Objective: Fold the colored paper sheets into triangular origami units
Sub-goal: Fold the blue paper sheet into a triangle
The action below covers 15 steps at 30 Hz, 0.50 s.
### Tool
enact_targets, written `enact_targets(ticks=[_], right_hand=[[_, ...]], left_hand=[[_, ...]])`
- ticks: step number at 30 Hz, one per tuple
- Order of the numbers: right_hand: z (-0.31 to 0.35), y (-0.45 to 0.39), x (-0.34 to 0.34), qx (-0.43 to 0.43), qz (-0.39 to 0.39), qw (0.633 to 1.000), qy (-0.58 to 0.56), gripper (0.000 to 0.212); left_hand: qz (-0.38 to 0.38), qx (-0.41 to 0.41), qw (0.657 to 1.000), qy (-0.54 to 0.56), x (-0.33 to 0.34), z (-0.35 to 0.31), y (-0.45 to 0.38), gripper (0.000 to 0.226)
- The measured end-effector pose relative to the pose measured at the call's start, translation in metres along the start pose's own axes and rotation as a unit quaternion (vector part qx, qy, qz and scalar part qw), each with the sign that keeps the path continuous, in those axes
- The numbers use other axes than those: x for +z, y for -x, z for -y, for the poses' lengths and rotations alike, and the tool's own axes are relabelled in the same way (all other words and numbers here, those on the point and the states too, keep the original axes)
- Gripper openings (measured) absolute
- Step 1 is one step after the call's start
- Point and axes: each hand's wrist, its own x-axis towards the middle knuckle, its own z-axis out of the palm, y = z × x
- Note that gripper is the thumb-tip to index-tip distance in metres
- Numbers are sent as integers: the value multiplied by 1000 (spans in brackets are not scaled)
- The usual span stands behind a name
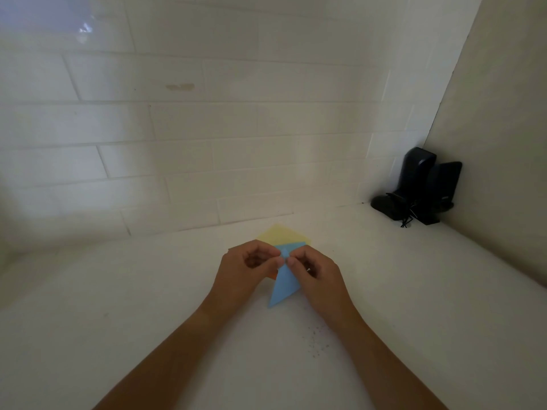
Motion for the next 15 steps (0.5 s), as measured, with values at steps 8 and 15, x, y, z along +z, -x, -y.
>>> enact_targets(ticks=[8, 15], right_hand=[[-2, -1, 1, -16, 27, 999, 15, 13], [-3, -1, 1, -5, 28, 999, 27, 19]], left_hand=[[4, -24, 999, 24, -1, -3, 0, 5], [17, -34, 999, 26, -3, -4, 0, 4]])
